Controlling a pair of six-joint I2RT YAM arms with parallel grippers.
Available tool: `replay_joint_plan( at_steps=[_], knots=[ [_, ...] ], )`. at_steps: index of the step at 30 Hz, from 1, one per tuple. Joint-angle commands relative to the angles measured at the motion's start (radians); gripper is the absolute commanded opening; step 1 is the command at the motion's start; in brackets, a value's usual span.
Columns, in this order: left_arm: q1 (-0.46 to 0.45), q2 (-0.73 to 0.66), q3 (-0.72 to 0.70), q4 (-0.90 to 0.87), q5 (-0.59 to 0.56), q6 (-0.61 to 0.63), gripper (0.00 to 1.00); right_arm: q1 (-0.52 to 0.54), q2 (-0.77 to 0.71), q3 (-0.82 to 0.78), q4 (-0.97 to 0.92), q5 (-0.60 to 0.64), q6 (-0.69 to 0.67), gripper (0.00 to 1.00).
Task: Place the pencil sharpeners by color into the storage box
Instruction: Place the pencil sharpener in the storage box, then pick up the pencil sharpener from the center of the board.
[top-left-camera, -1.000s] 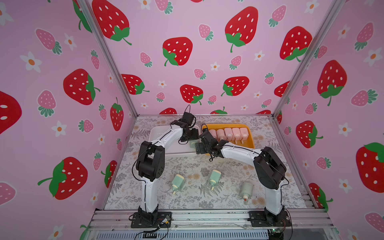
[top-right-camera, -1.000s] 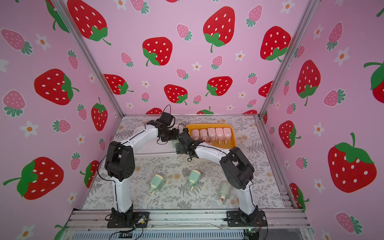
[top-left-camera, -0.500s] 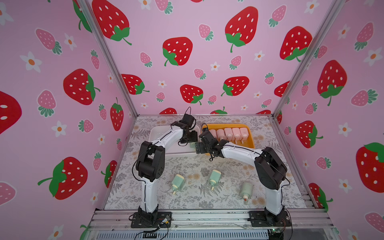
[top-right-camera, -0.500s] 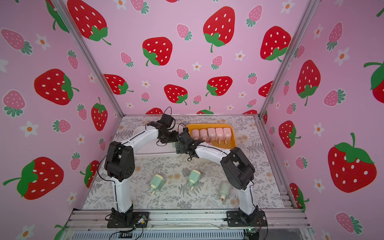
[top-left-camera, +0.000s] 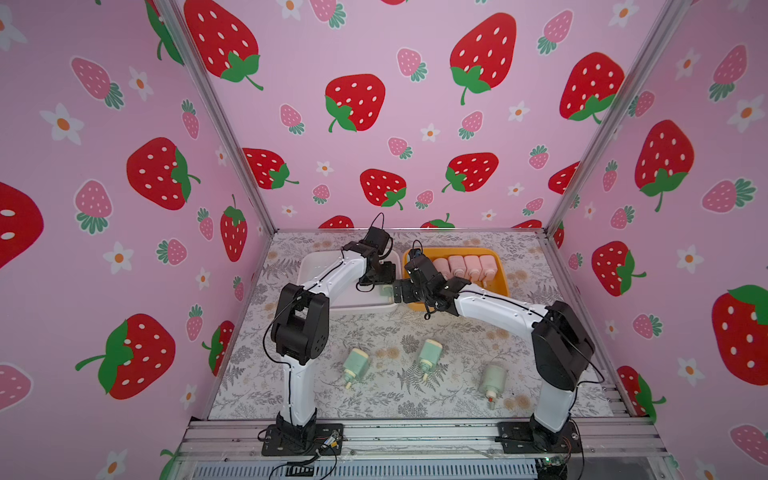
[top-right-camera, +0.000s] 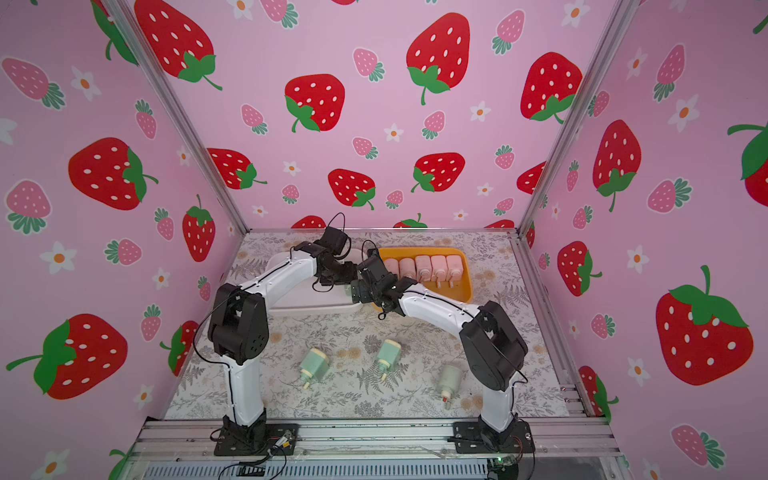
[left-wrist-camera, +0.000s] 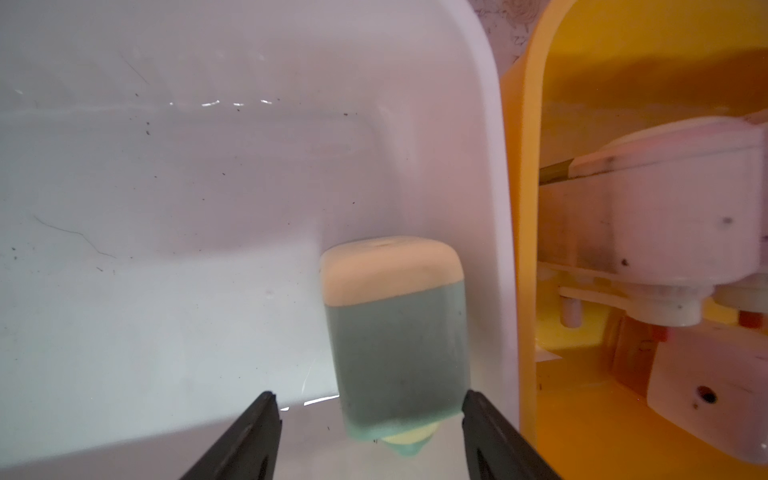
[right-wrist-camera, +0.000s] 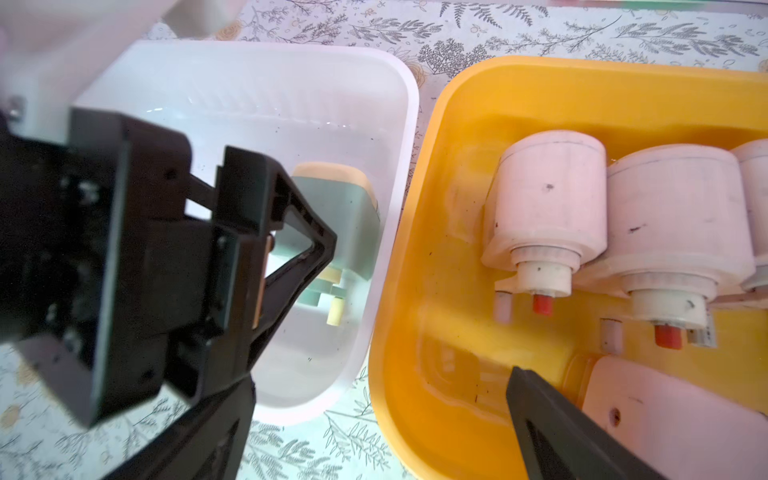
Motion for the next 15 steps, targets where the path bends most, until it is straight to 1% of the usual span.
replay_joint_plan(
  at_steps=[1, 3, 4, 5, 8, 11, 14, 15],
  knots=[
    [-0.014, -0.108, -0.047, 0.027, 0.003, 0.0, 0.81, 0.0, -0.081, -0.059, 0.022, -0.055, -0.024, 1.0],
    [-0.018, -0.149, -0.083, 0.041, 0.0, -0.008, 0.86, -0.001, -0.133, -0.108, 0.022, -0.077, -0.046, 1.0],
    [-0.023, -0.174, -0.104, 0.044, -0.01, -0.016, 0.94, -0.001, -0.162, -0.132, 0.013, -0.089, -0.059, 1.0],
    [-0.025, -0.194, -0.121, 0.045, -0.02, -0.019, 1.0, -0.001, -0.187, -0.154, 0.001, -0.094, -0.068, 1.0],
    [-0.039, -0.275, -0.196, 0.065, -0.028, -0.031, 0.99, -0.001, -0.269, -0.218, -0.072, -0.113, -0.097, 1.0],
    [-0.064, -0.362, -0.275, 0.094, -0.015, -0.03, 1.0, -0.001, -0.339, -0.281, -0.162, -0.112, -0.085, 1.0],
    [-0.099, -0.445, -0.363, 0.14, 0.037, -0.024, 0.99, -0.001, -0.415, -0.356, -0.216, -0.122, -0.059, 1.0],
    [-0.111, -0.47, -0.395, 0.159, 0.081, -0.021, 1.0, -0.001, -0.443, -0.382, -0.228, -0.132, -0.052, 1.0]
  ],
)
